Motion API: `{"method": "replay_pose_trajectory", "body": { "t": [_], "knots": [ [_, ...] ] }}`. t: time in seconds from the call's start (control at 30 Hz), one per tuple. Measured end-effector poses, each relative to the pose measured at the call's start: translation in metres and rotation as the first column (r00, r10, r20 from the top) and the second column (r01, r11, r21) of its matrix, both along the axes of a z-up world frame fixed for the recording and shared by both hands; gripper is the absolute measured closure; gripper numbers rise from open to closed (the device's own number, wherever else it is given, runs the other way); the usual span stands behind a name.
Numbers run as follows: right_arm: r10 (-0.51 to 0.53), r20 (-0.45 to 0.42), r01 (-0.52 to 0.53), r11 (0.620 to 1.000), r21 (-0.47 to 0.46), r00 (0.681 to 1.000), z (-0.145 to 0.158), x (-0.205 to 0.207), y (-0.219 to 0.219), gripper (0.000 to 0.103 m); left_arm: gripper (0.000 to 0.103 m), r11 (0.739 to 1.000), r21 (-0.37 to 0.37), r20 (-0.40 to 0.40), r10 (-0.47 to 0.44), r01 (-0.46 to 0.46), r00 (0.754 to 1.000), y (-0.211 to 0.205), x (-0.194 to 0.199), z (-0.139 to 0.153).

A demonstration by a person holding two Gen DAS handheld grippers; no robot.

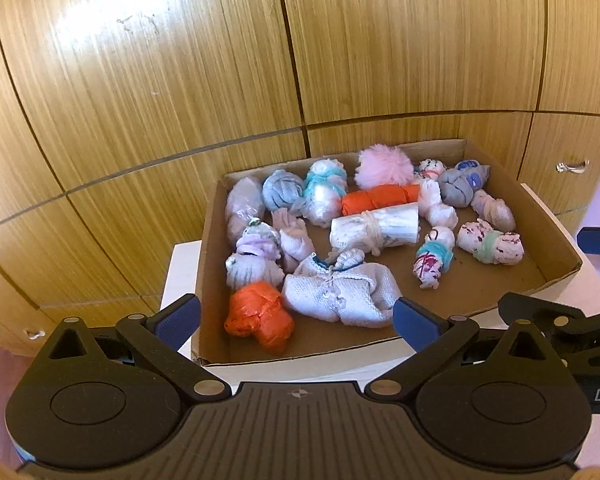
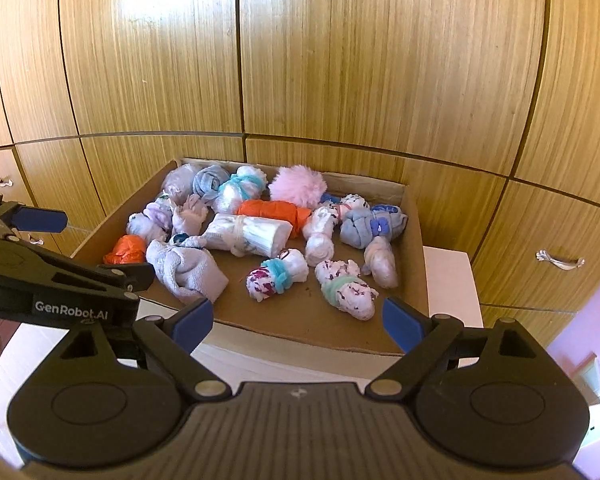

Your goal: Organize objects

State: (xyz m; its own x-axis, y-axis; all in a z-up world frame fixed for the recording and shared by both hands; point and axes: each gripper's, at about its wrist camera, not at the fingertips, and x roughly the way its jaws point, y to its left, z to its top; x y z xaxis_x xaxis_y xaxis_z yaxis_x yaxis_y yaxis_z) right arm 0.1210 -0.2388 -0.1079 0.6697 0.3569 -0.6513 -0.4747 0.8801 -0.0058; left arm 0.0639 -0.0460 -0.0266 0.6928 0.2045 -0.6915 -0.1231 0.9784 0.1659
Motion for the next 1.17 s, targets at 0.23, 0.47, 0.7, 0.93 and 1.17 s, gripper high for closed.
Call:
{"method": "replay_pose_trajectory", "body": {
  "t": [0.23,0.47,0.7,0.93,1.17],
  "knots": [
    [-0.006,0.0,0.006,1.0,0.005,1.0,0.0,0.0,-0.002,0.013,0.001,1.0,0.004,0.006,-0.002,0.002,1.0,-0.001,0.003,0.003],
    [-0.006,0.001,0.006,1.0,0.01,1.0,0.001,0.002,-0.001,0.012,0.001,1.0,-0.003,0.002,0.0,0.0,1.0,-0.001,0.009,0.007],
    [-0.007,-0.004,0.007,1.0,0.012,1.0,0.001,0.002,0.0,0.012,0.001,1.0,-0.011,-0.002,-0.007,0.007,1.0,-0.002,0.012,0.009],
    [-0.009,-0.002,0.009,1.0,0.015,1.0,-0.002,0.004,0.0,0.012,0.001,1.0,-0.017,0.01,-0.022,0.022,1.0,-0.001,0.014,0.011],
    [-0.014,-0.003,0.014,1.0,0.021,1.0,-0.004,0.005,-0.001,0.012,0.001,1.0,-0.006,0.021,-0.031,0.031,0.999,-0.005,0.018,0.017]
  ]
}}
